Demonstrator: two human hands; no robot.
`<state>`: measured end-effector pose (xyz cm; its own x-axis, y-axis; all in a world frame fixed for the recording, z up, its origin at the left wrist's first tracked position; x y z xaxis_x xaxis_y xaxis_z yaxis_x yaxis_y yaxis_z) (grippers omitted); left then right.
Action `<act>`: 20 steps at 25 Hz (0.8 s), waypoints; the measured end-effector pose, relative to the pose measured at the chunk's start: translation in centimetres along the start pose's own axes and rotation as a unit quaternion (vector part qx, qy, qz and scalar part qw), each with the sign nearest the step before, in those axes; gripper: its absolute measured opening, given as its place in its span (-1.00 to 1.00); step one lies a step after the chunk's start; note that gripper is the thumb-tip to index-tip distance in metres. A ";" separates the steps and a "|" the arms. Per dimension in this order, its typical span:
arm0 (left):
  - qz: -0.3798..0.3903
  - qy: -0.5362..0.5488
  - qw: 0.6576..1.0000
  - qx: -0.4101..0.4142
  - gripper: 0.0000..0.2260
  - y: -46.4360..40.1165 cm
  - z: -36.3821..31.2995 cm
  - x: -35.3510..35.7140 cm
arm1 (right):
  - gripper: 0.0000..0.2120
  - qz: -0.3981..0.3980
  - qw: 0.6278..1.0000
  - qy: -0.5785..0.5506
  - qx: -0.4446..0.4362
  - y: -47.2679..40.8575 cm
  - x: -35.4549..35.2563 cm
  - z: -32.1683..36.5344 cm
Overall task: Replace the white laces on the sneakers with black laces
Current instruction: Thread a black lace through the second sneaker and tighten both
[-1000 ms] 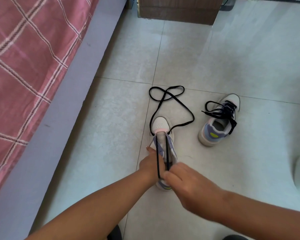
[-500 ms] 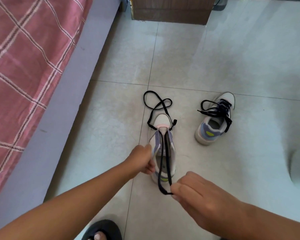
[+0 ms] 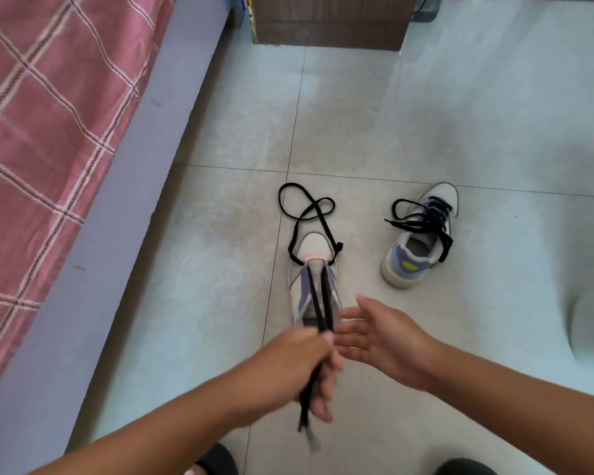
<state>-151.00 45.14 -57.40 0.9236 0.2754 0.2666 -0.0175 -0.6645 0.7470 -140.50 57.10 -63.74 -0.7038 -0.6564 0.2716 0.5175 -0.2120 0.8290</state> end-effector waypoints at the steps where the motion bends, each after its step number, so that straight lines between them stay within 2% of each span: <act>1: 0.044 -0.130 0.990 -0.024 -0.70 0.5 0.6 0.2 | -0.56 0.034 0.997 -0.040 0.063 -1.2 0.7 0.5; 2: 0.074 -0.273 0.957 -0.056 -0.68 0.4 1.1 0.0 | -0.52 0.059 0.992 -0.072 0.090 -2.3 1.3 1.1; 3: 0.079 -0.410 0.906 -0.074 -0.66 0.0 1.2 -0.6 | -0.55 0.062 0.989 -0.099 0.093 -2.9 1.9 1.5; 4: 0.058 -0.508 0.854 -0.102 -0.64 -0.9 1.0 -1.6 | -0.62 0.050 0.989 -0.109 0.086 -3.4 2.4 1.7; 5: -0.001 -0.535 0.836 -0.122 -0.62 -2.2 0.8 -2.8 | -0.68 0.034 0.992 -0.097 0.074 -3.8 2.6 1.7; 7: -0.156 -0.502 0.845 -0.098 -0.50 -6.0 1.1 -4.5 | -0.73 0.009 0.998 -0.053 0.043 -3.5 2.9 1.8; 8: -0.207 -0.484 0.846 -0.080 -0.38 -7.7 1.5 -4.6 | -0.74 0.000 0.999 -0.041 0.029 -3.0 3.1 1.8; 9: -0.225 -0.477 0.847 -0.070 -0.31 -9.2 2.1 -4.3 | -0.74 -0.007 0.999 -0.032 0.015 -2.4 3.4 1.6; 11: -0.232 -0.483 0.843 -0.052 -0.33 -11.3 3.2 -3.4 | -0.75 -0.030 0.999 -0.004 -0.028 -0.9 3.9 1.1; 13: -0.258 -0.490 0.832 -0.031 -0.54 -12.9 3.4 -3.8 | -0.76 -0.046 0.997 0.019 -0.065 1.2 4.3 0.4; 15: -0.277 -0.464 0.840 -0.035 -0.75 -13.3 2.7 -4.8 | -0.76 -0.038 0.993 0.049 -0.100 3.8 4.6 -0.2; 16: -0.281 -0.454 0.845 -0.039 -0.80 -13.4 2.4 -5.1 | -0.75 -0.032 0.990 0.067 -0.119 5.1 4.6 -0.6; 20: -0.260 -0.518 0.812 -0.062 -0.79 -13.2 1.5 -4.3 | -0.71 0.027 0.971 0.155 -0.182 9.1 5.4 -1.8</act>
<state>-154.22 51.73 -69.35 0.6434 -0.2793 -0.7127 0.4988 -0.5534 0.6671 -138.70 50.32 -55.64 -0.5200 -0.8478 0.1038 0.7271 -0.3756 0.5747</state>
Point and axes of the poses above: each hand's wrist, its own y-axis away from the middle knuckle, its own x-axis out of the palm, z = x × y, the point moved 1 cm from there along -y, towards the middle knuckle, and after that the axes turned 4 degrees about y, right-handed, at the moved point
